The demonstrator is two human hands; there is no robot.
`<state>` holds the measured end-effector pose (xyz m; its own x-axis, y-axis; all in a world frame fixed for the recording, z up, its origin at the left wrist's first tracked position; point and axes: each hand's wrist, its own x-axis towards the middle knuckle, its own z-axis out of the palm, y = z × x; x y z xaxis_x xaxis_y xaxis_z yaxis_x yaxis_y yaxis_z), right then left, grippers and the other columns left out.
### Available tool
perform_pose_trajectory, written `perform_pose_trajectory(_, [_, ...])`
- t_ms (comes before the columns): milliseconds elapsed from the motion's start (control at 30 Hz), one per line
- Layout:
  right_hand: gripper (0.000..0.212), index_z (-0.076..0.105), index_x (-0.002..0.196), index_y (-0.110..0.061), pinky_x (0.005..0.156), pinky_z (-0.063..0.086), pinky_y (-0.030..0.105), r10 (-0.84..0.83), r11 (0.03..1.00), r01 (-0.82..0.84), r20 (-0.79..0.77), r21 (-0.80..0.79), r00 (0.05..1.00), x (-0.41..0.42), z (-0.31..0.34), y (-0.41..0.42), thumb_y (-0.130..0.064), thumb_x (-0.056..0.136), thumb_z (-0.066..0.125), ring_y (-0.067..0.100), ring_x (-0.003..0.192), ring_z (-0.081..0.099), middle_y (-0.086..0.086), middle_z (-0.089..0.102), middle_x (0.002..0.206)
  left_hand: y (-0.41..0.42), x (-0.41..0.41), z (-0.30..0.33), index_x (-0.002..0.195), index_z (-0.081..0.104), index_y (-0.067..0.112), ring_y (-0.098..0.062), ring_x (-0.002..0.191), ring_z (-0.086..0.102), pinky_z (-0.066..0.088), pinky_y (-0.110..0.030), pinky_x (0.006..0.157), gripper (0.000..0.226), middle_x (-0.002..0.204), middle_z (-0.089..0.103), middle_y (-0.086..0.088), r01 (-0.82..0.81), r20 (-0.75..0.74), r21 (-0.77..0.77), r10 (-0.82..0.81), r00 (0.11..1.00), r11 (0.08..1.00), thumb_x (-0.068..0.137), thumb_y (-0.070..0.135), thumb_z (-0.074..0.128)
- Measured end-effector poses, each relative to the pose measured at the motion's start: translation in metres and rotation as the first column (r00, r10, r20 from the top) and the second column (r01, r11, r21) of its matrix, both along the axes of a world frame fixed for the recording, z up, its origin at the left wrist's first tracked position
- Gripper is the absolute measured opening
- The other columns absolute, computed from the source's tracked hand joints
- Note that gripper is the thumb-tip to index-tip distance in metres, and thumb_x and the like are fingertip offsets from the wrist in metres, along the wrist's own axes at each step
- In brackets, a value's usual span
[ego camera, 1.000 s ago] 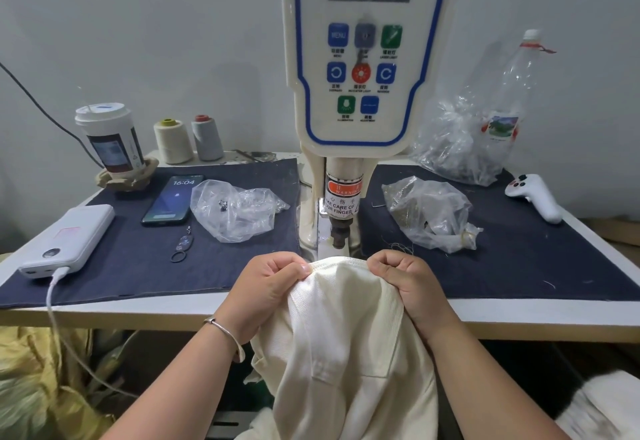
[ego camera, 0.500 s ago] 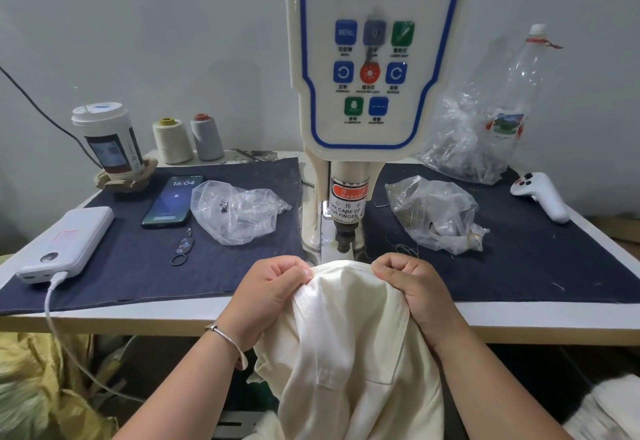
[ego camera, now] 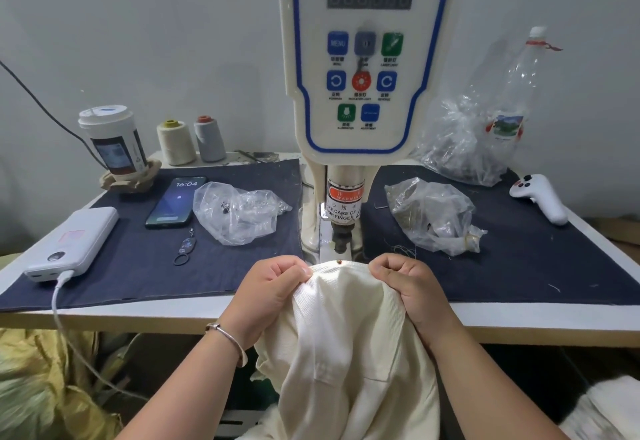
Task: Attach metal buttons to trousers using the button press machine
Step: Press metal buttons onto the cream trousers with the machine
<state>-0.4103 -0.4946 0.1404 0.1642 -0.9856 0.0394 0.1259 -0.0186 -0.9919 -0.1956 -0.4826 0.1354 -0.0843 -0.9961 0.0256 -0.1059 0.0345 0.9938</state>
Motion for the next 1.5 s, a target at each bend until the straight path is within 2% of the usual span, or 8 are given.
perform_pose_trajectory(300, [0.019,0.066,0.065,-0.018,0.063,0.036,0.026,0.017,0.989,-0.021,-0.028,-0.145,0.999,0.001,0.025,0.037,-0.015,0.083,0.067,0.020,0.068,0.043,0.003,0.054,0.067,0.027,0.005,0.007,0.062,0.062,0.015,-0.007,0.054,0.043,0.035,-0.015,0.052,0.025,0.058,0.051,0.005,-0.036,0.006,-0.085,0.036,0.999,0.996,0.072,0.038,0.062])
perform_pose_trajectory(567, [0.021,0.061,0.060,-0.015,0.058,0.034,0.016,0.157,0.934,-0.146,0.010,-0.327,0.987,-0.004,0.062,0.081,-0.013,0.081,0.061,0.010,0.060,0.041,-0.004,0.048,0.058,0.066,0.031,0.040,0.081,0.069,0.009,-0.019,0.074,0.054,0.043,-0.021,0.065,0.027,0.083,0.061,-0.010,0.246,-0.086,-0.097,-0.255,0.963,0.964,0.068,0.033,0.069])
perform_pose_trajectory(733, [0.024,0.055,0.055,-0.007,0.054,0.026,0.026,0.268,0.882,-0.253,-0.019,-0.397,0.963,-0.006,0.089,0.106,-0.011,0.076,0.065,0.019,0.056,0.033,0.013,0.036,0.056,0.083,0.047,0.071,0.128,0.062,0.021,-0.027,0.120,0.061,0.045,-0.041,0.097,0.078,0.130,0.065,-0.006,0.492,0.110,0.185,-0.516,0.850,0.851,0.066,0.068,0.075])
perform_pose_trajectory(867, [0.020,0.059,0.056,-0.015,0.047,0.021,0.043,0.292,0.870,-0.310,-0.108,-0.384,0.950,0.000,0.104,0.127,-0.016,0.074,0.067,0.037,0.053,0.025,0.018,0.035,0.058,0.105,0.050,0.095,0.116,0.068,0.006,-0.033,0.105,0.069,0.055,-0.044,0.090,0.084,0.115,0.072,-0.013,0.587,0.287,0.373,-0.691,0.664,0.719,0.059,0.066,0.083])
perform_pose_trajectory(1100, [0.019,0.067,0.083,-0.006,0.066,0.048,0.020,0.199,0.897,-0.258,-0.192,-0.359,0.961,-0.011,0.136,0.152,-0.025,0.082,0.065,0.013,0.072,0.057,0.004,0.062,0.076,0.135,0.048,0.160,0.115,0.072,0.012,-0.016,0.089,0.071,0.059,-0.028,0.073,0.050,0.103,0.074,-0.007,0.581,-0.108,0.026,-0.575,0.811,0.814,0.075,0.041,0.080])
perform_pose_trajectory(1300, [0.136,0.019,0.150,-0.036,0.105,0.043,0.037,0.138,0.977,-0.206,-0.577,-0.055,0.805,-0.032,0.136,0.179,-0.090,0.034,0.066,0.009,0.124,0.052,-0.013,0.050,0.139,0.152,0.019,0.235,0.095,0.074,0.007,-0.020,0.082,0.069,0.056,-0.030,0.080,0.025,0.090,0.071,-0.008,0.269,-0.164,-0.119,-0.286,0.944,0.956,0.090,0.027,0.061])
perform_pose_trajectory(1400, [0.120,0.029,0.145,-0.039,0.093,0.049,0.019,0.316,0.917,-0.393,-0.469,-0.073,0.825,-0.006,0.134,0.202,-0.078,0.043,0.078,-0.004,0.114,0.058,-0.025,0.059,0.127,0.170,-0.010,0.276,0.102,0.063,0.003,-0.022,0.085,0.065,0.052,-0.032,0.089,0.021,0.092,0.066,-0.009,0.296,-0.250,-0.269,-0.363,0.897,0.917,0.096,0.019,0.052])
perform_pose_trajectory(1500, [0.077,0.052,0.120,-0.043,0.079,0.053,0.015,0.085,0.943,-0.178,-0.315,-0.280,0.945,0.040,0.141,0.207,-0.062,0.053,0.084,-0.009,0.095,0.063,-0.029,0.065,0.107,0.188,-0.042,0.300,0.098,0.061,0.003,-0.021,0.078,0.063,0.053,-0.032,0.082,0.017,0.087,0.064,-0.008,0.340,-0.184,-0.404,-0.439,0.879,0.849,0.101,0.013,0.047])
